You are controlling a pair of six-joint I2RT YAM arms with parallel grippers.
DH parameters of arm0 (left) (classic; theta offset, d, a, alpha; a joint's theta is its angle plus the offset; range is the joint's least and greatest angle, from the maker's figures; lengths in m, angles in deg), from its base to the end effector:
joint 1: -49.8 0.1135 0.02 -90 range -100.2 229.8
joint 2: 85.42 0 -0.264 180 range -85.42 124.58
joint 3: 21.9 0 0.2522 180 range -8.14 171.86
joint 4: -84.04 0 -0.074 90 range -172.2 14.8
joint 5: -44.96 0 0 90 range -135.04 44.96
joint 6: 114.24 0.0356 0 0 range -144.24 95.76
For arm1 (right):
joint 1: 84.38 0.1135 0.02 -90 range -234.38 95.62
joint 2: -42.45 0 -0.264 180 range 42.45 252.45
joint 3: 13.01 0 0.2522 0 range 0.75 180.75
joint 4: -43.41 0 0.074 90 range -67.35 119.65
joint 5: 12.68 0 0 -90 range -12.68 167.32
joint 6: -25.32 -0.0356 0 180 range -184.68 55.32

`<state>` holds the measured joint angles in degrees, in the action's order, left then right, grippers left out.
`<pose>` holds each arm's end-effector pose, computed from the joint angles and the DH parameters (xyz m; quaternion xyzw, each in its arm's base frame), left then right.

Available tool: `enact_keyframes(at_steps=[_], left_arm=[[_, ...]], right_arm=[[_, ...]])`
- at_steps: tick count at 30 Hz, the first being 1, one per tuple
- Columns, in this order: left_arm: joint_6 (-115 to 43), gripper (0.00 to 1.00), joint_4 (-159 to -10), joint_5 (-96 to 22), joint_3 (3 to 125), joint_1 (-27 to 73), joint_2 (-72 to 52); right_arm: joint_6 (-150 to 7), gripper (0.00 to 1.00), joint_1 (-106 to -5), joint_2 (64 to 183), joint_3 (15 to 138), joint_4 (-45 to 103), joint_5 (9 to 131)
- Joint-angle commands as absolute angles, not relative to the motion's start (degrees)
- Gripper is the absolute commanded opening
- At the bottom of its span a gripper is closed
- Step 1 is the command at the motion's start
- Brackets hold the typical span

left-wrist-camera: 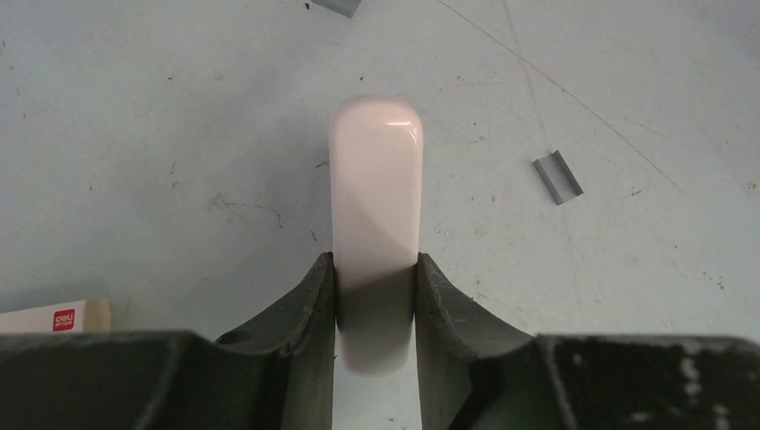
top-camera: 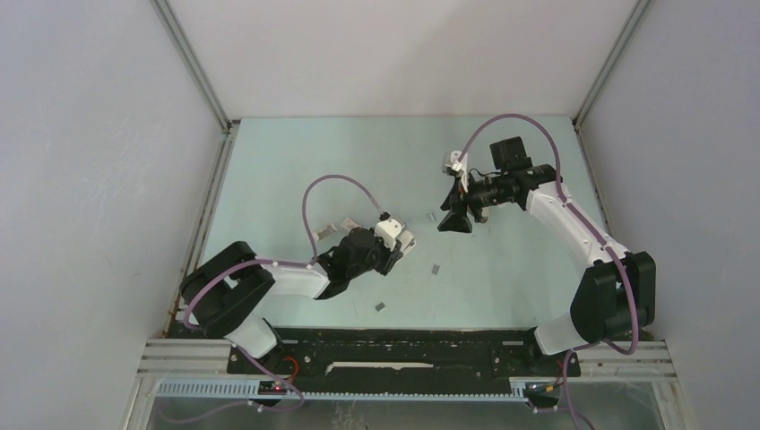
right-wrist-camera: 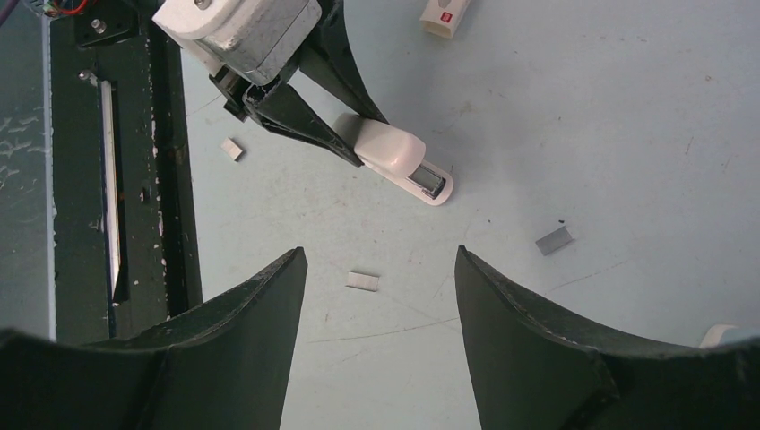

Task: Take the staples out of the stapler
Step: Place the stapler at the center of the board, then pick up the stapler from the center of the board.

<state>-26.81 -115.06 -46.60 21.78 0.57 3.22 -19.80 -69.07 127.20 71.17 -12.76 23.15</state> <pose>0.1906 -0.2196 0.1514 0.3289 0.7809 -0.2215 0.4826 0.2818 0.1071 0.2946 -0.5405 0.6728 0.3568 0.3577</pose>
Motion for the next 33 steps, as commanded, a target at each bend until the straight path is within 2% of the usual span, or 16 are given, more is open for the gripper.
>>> enact_keyframes(at_steps=[1, 9, 18, 21, 23, 25, 29, 30, 33], left_arm=[[-28.08, 0.24, -119.03, -48.02, 25.22, 0.26, 4.21], [-29.83, 0.42, -118.90, -48.97, 24.54, 0.01, 2.73], [-30.33, 0.53, -116.31, -49.69, 22.00, -0.03, -5.45], [-30.08, 0.53, -115.49, -50.70, 20.09, 0.05, -10.24], [-29.65, 0.57, -114.34, -52.64, 18.28, 0.00, -15.08], [-28.99, 0.67, -113.56, -55.24, 15.76, -0.02, -20.15], [-29.04, 0.95, -111.92, -63.31, 9.70, 0.34, -32.45], [-29.02, 0.99, -111.49, -65.36, 8.01, 0.51, -35.52], [-29.51, 1.00, -111.37, -68.61, 2.54, 1.90, -43.05]], right_arm=[[-18.71, 0.70, -69.53, 125.83, 70.88, -12.88, 21.81], [-17.79, 0.71, -69.53, 126.17, 70.87, -13.39, 21.49], [-15.01, 0.71, -68.01, 126.49, 70.87, -14.89, 22.14], [-12.07, 0.71, -67.00, 126.31, 70.82, -16.46, 22.50], [-8.95, 0.71, -66.22, 125.94, 70.89, -18.03, 22.48], [-6.04, 0.71, -65.31, 125.20, 70.12, -18.64, 22.61], [1.10, 0.73, -63.07, 123.85, 68.04, -18.90, 22.90], [3.43, 0.74, -62.67, 123.84, 68.00, -19.58, 22.54], [15.40, 0.79, -61.59, 124.02, 68.01, -23.00, 21.53]])
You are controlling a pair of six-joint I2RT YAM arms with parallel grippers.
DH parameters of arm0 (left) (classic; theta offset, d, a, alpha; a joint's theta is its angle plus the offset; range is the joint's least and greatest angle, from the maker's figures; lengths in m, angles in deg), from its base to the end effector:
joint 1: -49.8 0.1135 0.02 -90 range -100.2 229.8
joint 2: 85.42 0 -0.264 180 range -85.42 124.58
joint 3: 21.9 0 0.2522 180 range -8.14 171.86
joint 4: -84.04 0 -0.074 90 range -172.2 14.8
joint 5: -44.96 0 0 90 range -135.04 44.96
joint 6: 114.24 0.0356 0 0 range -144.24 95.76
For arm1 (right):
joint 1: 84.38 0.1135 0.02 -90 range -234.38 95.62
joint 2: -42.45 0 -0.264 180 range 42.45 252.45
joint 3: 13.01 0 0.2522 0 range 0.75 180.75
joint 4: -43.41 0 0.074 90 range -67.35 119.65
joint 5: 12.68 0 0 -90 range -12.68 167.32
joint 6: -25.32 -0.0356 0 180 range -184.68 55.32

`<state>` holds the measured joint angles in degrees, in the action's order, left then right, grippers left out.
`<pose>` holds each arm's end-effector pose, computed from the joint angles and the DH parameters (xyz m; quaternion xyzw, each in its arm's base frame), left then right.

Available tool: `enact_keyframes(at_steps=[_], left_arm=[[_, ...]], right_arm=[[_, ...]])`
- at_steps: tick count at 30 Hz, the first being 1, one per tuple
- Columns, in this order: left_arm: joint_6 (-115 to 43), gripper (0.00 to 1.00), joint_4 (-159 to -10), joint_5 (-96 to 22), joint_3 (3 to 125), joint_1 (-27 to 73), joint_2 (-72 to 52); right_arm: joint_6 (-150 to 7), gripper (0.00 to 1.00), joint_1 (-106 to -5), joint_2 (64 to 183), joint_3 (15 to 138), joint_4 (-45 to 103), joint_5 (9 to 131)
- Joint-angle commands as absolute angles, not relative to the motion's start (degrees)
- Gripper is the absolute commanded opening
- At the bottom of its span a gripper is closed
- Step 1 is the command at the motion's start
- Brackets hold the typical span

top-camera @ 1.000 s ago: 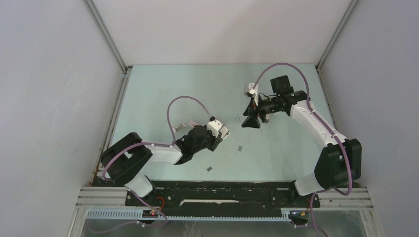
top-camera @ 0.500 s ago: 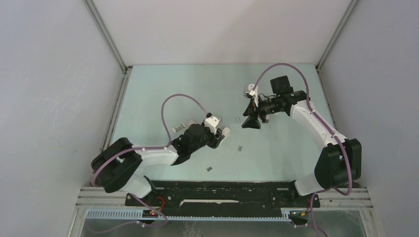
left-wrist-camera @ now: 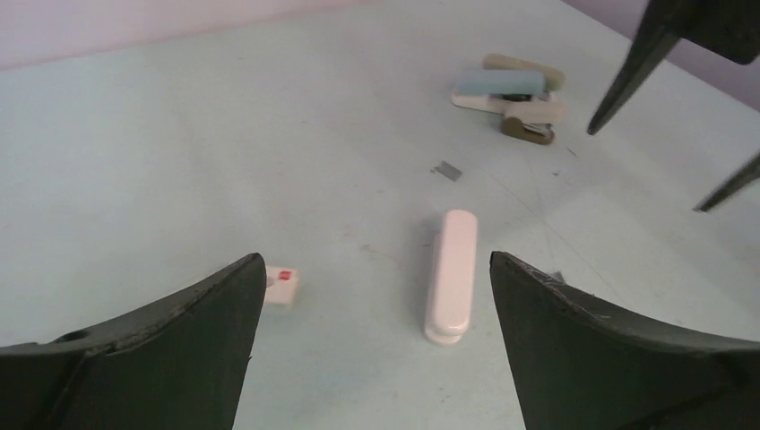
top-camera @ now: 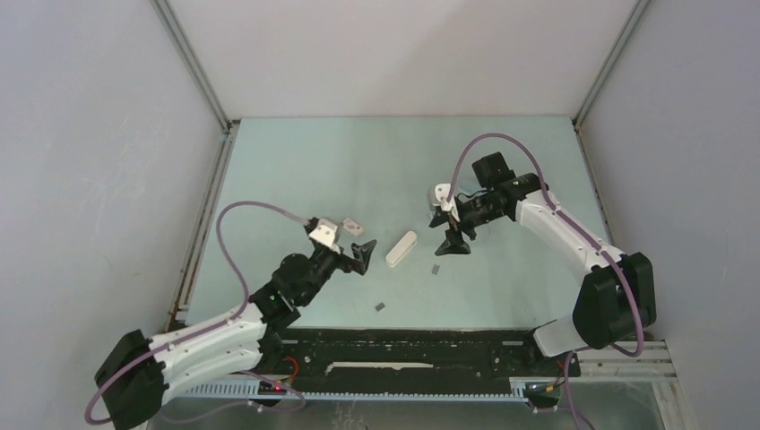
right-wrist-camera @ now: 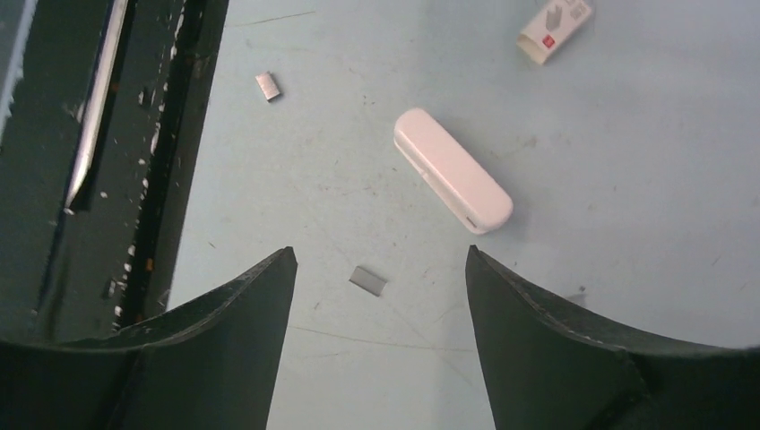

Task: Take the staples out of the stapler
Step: Pick up the stapler from the center of the board.

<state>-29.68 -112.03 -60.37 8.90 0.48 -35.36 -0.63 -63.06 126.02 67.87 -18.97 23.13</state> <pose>0.1354 -0.1431 0.2267 0.1840 0.7021 -0.2271 0.6493 0.2525 0.1295 0.2780 -0.6616 0.5723 0.3442 0.3410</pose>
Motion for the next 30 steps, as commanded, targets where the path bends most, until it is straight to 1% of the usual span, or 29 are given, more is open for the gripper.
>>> enact_keyframes(at_steps=[1, 4, 7, 9, 15, 19, 26, 30], left_arm=[[-30.34, 1.00, -111.62, -68.26, 1.05, 2.95, -44.98], [-33.24, 1.00, -112.03, -67.09, -2.01, 6.40, -48.89], [-34.60, 1.00, -112.48, -67.65, -3.41, 7.60, -50.69], [-35.03, 1.00, -113.42, -67.73, -3.91, 8.08, -50.20], [-34.79, 1.00, -113.70, -67.47, -2.38, 8.07, -46.52], [-34.79, 1.00, -113.88, -67.45, -2.18, 8.11, -45.69], [-34.92, 1.00, -115.38, -67.56, -6.05, 8.11, -51.83], [-35.05, 1.00, -115.73, -67.86, -7.77, 8.05, -55.87]], right_arm=[[19.63, 0.85, -61.22, 124.09, 68.01, -24.16, 21.62], [27.13, 0.95, -59.77, 124.24, 68.30, -24.21, 23.46], [27.48, 0.97, -56.73, 126.14, 71.00, -23.49, 29.02], [27.87, 0.97, -55.01, 128.72, 74.08, -25.10, 32.71], [28.48, 0.95, -51.97, 137.35, 82.53, -28.61, 38.23], [26.99, 0.92, -50.04, 143.43, 87.62, -30.35, 42.21], [23.56, 0.88, -46.22, 151.19, 91.32, -27.35, 50.61], [22.70, 0.83, -44.31, 154.48, 91.62, -25.02, 55.76]])
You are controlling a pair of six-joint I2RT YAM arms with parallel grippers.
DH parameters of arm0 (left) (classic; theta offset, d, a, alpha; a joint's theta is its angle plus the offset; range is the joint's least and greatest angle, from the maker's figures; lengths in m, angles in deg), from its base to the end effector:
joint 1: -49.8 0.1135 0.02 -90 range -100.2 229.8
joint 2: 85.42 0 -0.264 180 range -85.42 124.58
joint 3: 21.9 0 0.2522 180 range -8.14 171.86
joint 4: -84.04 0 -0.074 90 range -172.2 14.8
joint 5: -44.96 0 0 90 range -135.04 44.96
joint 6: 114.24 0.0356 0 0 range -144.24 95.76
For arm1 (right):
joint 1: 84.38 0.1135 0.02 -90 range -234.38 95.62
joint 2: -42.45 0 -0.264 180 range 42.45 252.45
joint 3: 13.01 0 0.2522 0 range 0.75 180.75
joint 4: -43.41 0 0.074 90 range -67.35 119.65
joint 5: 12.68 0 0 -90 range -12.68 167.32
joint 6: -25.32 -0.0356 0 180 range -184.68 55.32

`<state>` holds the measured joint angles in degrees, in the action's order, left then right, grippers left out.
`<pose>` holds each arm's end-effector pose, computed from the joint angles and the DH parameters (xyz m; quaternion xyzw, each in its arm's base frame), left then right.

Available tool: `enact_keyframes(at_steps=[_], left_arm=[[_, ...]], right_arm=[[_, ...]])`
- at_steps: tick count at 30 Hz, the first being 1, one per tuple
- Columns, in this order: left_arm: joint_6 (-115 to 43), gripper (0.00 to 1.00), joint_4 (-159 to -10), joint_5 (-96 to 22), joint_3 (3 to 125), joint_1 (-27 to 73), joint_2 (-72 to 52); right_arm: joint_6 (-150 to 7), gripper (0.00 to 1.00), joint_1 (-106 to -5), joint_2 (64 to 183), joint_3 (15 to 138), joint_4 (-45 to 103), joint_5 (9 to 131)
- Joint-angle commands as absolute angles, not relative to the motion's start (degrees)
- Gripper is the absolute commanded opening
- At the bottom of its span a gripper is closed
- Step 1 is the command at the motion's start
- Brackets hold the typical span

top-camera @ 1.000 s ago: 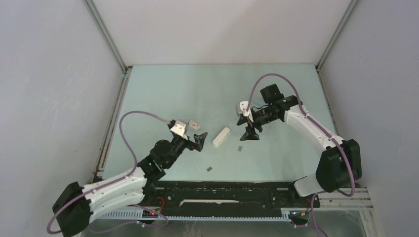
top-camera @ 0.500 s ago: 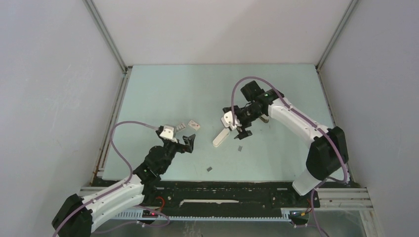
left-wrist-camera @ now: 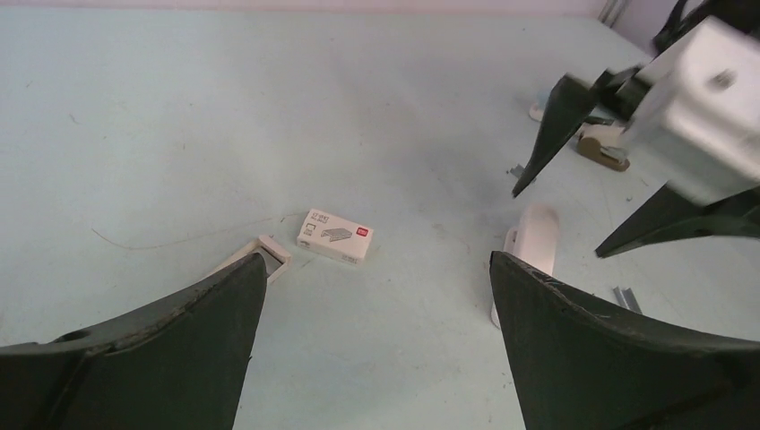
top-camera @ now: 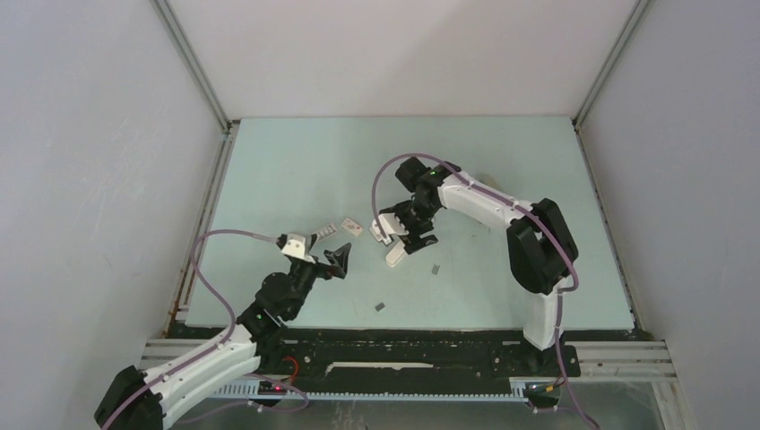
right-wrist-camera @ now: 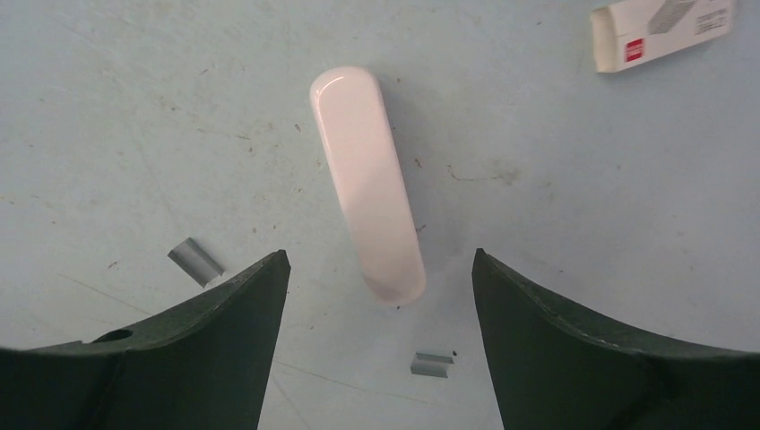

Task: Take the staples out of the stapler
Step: Pick up the stapler from the center of the board.

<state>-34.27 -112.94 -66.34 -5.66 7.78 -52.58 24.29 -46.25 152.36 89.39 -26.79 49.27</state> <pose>0.1179 -0.0888 0.1853 0.0648 0.7019 -0.1889 0.6837 0.2904 0.2493 0.2258 -0.8752 0.4064 0.1730 0.1972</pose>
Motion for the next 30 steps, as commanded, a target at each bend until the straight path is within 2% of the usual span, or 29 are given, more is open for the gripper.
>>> enact_keyframes(at_steps=[1, 10, 13, 16, 22, 26, 30], left_arm=[[-35.13, 1.00, -115.69, -67.94, -8.57, 8.12, -56.54], [-35.11, 1.00, -115.86, -67.79, -9.73, 8.10, -57.25], [-35.05, 1.00, -115.86, -67.68, -9.63, 8.07, -57.15], [-35.05, 1.00, -115.87, -67.67, -9.70, 8.09, -57.33], [-34.93, 1.00, -115.87, -67.14, -9.64, 8.06, -57.56], [-34.50, 1.00, -115.49, -65.78, -9.19, 8.17, -57.57], [-33.54, 1.00, -115.31, -62.82, -8.55, 8.33, -56.68]], right_arm=[[22.75, 0.82, -43.97, 155.16, 91.70, -24.83, 56.57], [23.43, 0.59, -42.00, 157.49, 89.18, -21.82, 60.80], [23.56, 0.47, -41.68, 157.46, 88.13, -20.14, 61.44], [23.40, 0.30, -41.60, 157.02, 87.35, -19.39, 61.33], [19.92, 0.08, -42.73, 152.08, 84.40, -17.33, 58.41], [13.23, 0.00, -45.49, 147.23, 82.15, -15.71, 51.67], [6.52, 0.00, -48.73, 143.48, 78.38, -12.11, 44.58]])
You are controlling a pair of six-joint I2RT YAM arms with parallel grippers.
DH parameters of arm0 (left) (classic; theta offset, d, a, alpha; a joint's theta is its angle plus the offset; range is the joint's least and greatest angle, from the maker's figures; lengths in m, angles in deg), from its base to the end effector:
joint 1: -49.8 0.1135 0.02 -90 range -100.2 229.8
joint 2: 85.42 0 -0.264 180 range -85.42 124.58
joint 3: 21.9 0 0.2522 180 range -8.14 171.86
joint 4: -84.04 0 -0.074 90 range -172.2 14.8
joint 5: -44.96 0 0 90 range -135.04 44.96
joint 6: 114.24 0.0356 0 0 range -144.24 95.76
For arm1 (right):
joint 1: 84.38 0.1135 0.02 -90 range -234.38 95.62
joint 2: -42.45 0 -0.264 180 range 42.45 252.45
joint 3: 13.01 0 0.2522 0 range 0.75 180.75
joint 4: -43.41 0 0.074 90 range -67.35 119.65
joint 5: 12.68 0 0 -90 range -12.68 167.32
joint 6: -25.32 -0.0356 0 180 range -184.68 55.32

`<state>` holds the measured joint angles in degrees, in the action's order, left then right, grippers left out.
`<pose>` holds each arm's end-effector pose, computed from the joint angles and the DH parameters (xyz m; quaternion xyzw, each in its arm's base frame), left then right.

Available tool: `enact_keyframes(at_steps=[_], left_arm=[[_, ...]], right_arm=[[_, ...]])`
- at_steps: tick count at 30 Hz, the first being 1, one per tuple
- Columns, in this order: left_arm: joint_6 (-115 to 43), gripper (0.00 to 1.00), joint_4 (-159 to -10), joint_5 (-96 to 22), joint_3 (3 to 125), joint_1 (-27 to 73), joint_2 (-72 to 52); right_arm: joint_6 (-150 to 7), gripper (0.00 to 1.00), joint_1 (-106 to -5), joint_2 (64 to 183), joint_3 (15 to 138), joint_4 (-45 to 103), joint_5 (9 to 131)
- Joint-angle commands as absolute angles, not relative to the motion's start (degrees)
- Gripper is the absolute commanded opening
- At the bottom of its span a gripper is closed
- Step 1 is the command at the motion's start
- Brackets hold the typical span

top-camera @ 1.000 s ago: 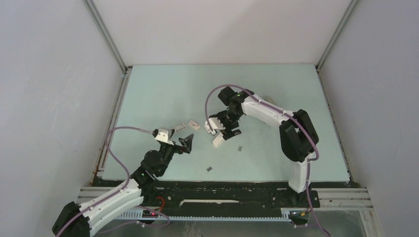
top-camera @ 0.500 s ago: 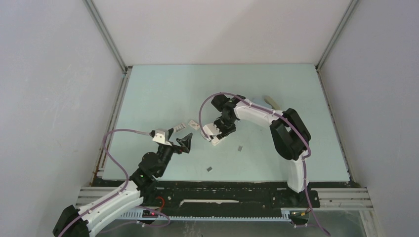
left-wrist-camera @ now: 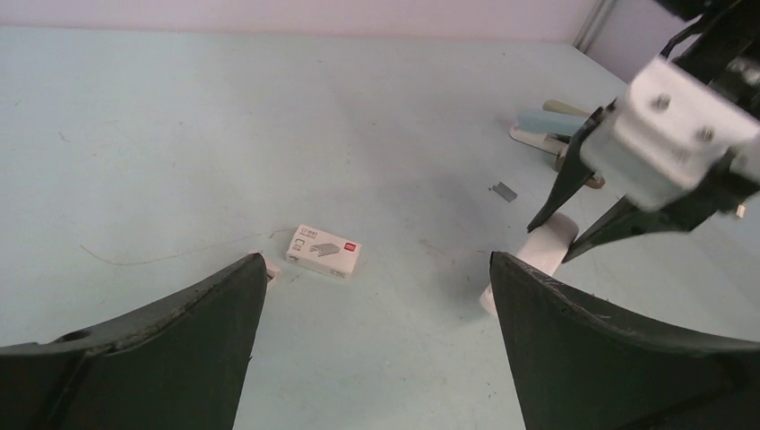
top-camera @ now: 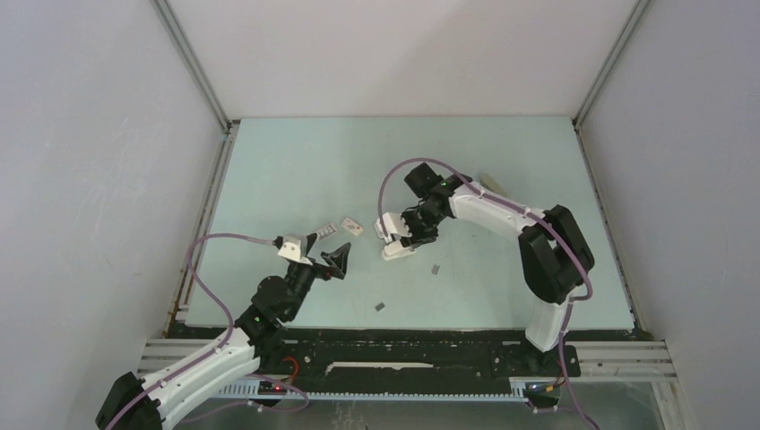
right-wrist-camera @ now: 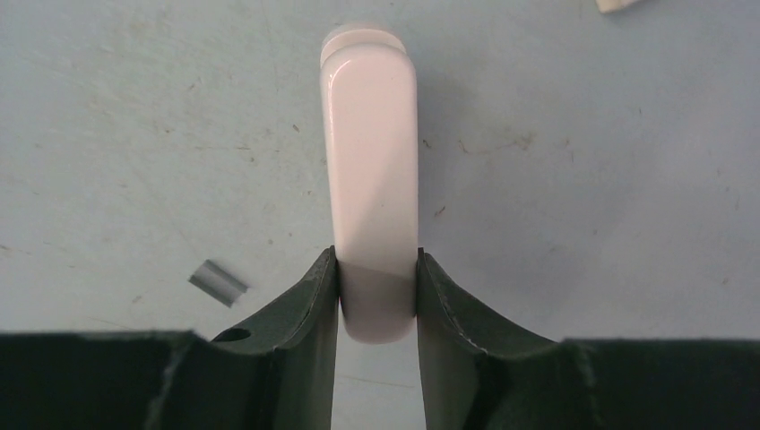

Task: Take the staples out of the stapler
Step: Pick up the stapler from the center of the board.

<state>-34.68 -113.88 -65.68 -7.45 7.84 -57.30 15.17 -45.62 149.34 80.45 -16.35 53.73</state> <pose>0.1119 -0.0838 0.1863 0.0555 0.6799 -0.2090 0.7007 0.2818 0.2445 0.2055 -0.8480 0.4686 0.1391 0.2049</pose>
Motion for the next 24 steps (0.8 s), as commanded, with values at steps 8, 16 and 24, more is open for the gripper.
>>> enact_keyframes(at_steps=[8, 16, 24], left_arm=[[-33.26, 1.00, -124.56, -53.25, -7.20, 8.68, -49.78], [-36.34, 1.00, -131.30, -46.15, -2.73, 10.15, -37.29], [-36.69, 1.00, -135.14, -39.41, -0.11, 11.41, -27.44]], right_arm=[[0.20, 0.00, -56.02, 140.95, 77.11, -12.97, 28.65], [-2.13, 0.00, -60.74, 140.67, 77.07, -14.27, 20.48], [-3.13, 0.00, -62.09, 140.38, 77.10, -14.25, 20.05]])
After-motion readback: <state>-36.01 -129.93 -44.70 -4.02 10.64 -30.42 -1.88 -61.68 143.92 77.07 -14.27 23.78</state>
